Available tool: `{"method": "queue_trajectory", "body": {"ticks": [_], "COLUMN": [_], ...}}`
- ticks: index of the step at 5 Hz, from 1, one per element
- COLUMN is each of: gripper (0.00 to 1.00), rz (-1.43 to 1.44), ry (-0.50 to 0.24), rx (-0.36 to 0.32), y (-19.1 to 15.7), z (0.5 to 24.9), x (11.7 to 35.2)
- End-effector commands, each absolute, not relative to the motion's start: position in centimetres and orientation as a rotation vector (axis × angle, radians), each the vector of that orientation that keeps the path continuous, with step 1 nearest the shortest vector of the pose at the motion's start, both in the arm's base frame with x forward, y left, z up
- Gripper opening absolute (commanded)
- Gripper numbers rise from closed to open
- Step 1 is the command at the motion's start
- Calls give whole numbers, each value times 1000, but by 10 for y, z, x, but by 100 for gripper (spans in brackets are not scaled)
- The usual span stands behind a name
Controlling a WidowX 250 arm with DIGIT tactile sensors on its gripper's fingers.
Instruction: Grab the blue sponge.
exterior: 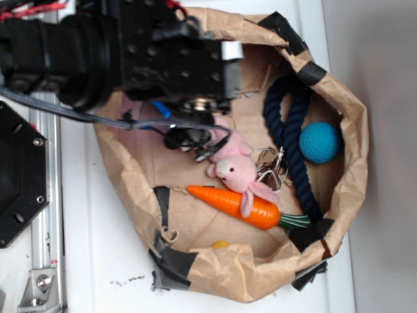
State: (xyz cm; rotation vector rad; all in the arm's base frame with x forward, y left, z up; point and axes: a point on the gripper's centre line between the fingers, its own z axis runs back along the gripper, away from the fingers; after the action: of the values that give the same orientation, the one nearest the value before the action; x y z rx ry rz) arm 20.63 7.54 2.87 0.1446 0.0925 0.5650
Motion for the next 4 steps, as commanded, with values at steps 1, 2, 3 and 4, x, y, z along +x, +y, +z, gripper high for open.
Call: {"method": "queue_trajectory", "body": {"ticks": [1, 2, 3, 4], "gripper": [100, 100, 100, 100], "rz": [595, 608, 622, 625], "ry": [40, 51, 32, 30], "rx": [132, 161, 191, 194], "y": [111, 118, 115, 114], "z": [47, 35, 21, 17], "x": [187, 193, 202, 207]}}
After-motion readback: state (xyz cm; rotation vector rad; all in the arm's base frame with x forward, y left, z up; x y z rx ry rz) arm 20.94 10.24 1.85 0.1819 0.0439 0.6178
